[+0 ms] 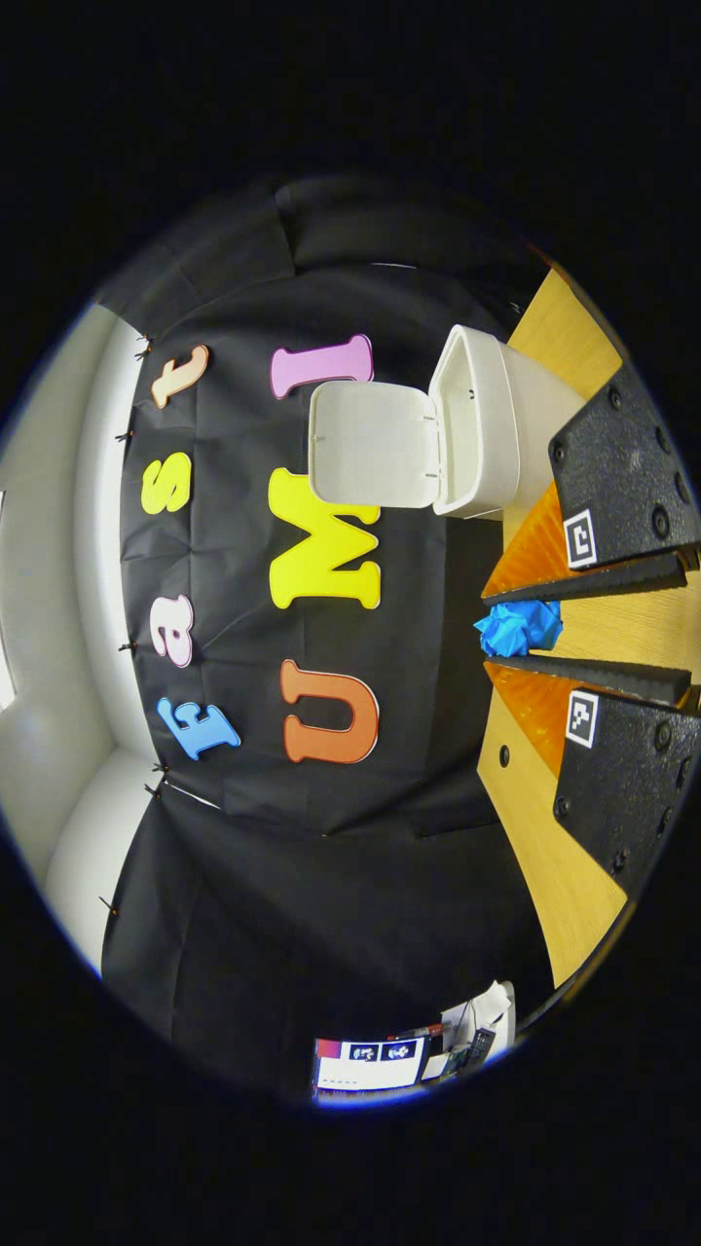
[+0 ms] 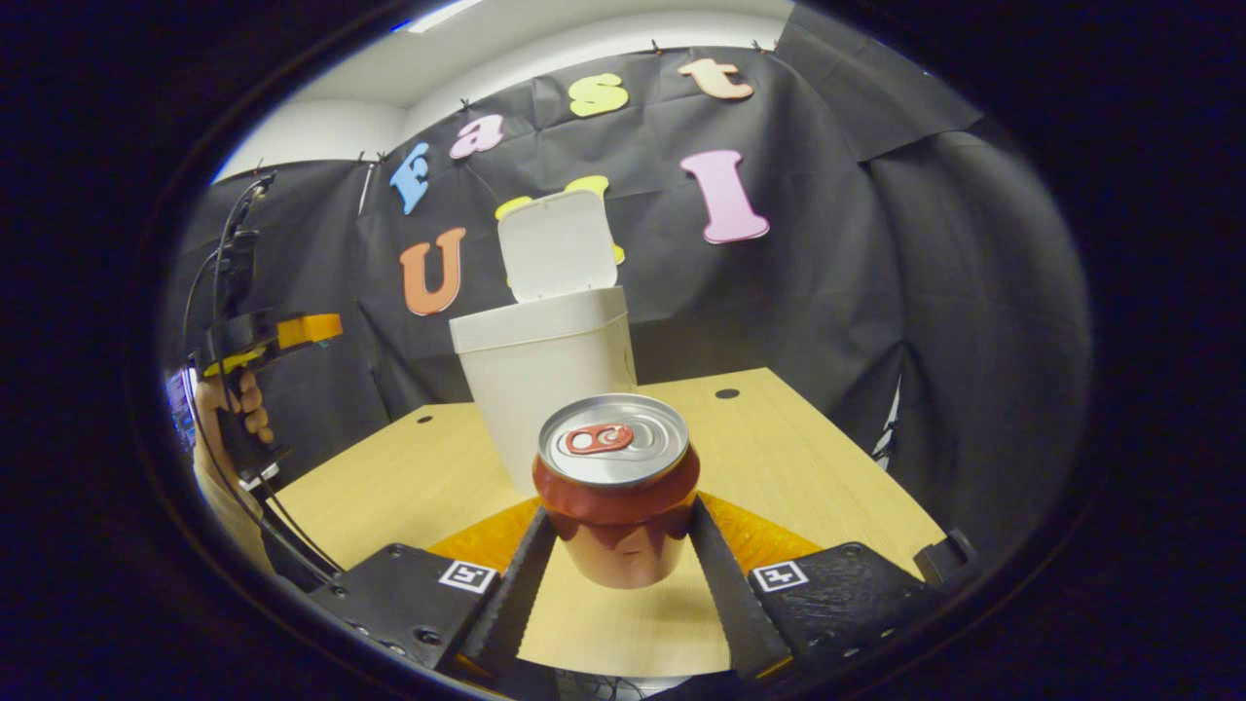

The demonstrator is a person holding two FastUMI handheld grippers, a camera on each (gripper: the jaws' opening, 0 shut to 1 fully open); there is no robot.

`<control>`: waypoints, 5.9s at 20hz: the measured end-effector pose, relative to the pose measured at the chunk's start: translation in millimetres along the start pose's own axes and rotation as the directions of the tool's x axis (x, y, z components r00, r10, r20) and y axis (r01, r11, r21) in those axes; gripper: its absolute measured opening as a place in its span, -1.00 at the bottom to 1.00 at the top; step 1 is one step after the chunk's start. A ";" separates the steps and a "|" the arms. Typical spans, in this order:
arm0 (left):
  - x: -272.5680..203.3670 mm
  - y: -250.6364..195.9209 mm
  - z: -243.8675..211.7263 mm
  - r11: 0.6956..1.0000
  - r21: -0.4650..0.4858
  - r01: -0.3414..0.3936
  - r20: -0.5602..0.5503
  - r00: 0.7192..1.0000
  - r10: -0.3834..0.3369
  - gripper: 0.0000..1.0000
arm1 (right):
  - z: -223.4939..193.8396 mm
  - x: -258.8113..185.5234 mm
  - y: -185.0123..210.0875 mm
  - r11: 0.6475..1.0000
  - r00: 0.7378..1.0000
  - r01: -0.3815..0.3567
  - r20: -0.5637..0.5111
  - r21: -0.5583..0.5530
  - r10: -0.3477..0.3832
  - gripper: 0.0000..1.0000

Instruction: Press the lid of the desktop garbage bin to open it, pick up the crumpled paper on the desktop and throw it into the bin, then pick up the pop can on the desktop and drop it into the bin, and finally close the garbage bin lid.

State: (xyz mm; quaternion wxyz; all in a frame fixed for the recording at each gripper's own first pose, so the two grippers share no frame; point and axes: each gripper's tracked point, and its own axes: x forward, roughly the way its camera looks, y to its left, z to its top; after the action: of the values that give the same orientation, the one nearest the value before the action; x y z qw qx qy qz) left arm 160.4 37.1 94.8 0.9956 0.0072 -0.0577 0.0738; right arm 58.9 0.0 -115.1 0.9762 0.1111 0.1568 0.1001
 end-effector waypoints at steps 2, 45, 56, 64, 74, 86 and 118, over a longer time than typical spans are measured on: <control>7.2 -12.5 0.7 1.000 -0.002 0.014 -0.003 1.000 -0.014 -0.38 | 0.5 -2.4 -2.3 1.000 1.000 0.002 0.003 -0.016 -0.002 0.60; 118.1 -231.3 -24.8 0.966 0.031 0.258 -0.094 0.963 -0.254 0.57 | 32.1 -19.0 -49.4 0.989 0.997 -0.010 0.076 0.147 -0.001 0.60; 44.6 -156.7 -7.9 0.965 0.077 0.251 0.011 0.968 -0.253 0.97 | 10.7 -7.7 -21.0 0.999 0.999 0.015 0.042 0.032 -0.016 0.59; 13.1 -85.6 -65.6 0.987 0.019 0.163 -0.018 0.987 -0.162 0.97 | -4.2 1.2 0.7 0.995 0.997 0.059 0.053 -0.079 -0.055 0.60; -36.6 -30.8 -94.6 0.989 0.022 0.144 0.004 0.990 -0.144 0.97 | -7.6 9.8 16.5 0.986 0.992 0.116 0.072 -0.118 -0.108 0.59; -54.2 10.7 -130.6 0.991 -0.024 0.132 -0.059 0.989 -0.133 0.98 | 112.2 -11.9 81.6 0.991 0.992 0.013 0.128 -0.135 0.005 0.59; -55.8 32.4 -157.9 0.985 -0.049 0.168 -0.106 0.979 -0.172 0.98 | 250.5 209.7 180.2 0.928 0.991 0.131 0.057 -0.347 -0.119 0.60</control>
State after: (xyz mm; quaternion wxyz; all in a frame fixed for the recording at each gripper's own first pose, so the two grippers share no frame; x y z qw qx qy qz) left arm 118.7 64.7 -68.3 0.9998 -0.0120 -0.0037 -0.0125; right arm 307.4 173.9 102.1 0.9874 -0.0730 0.1261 0.0620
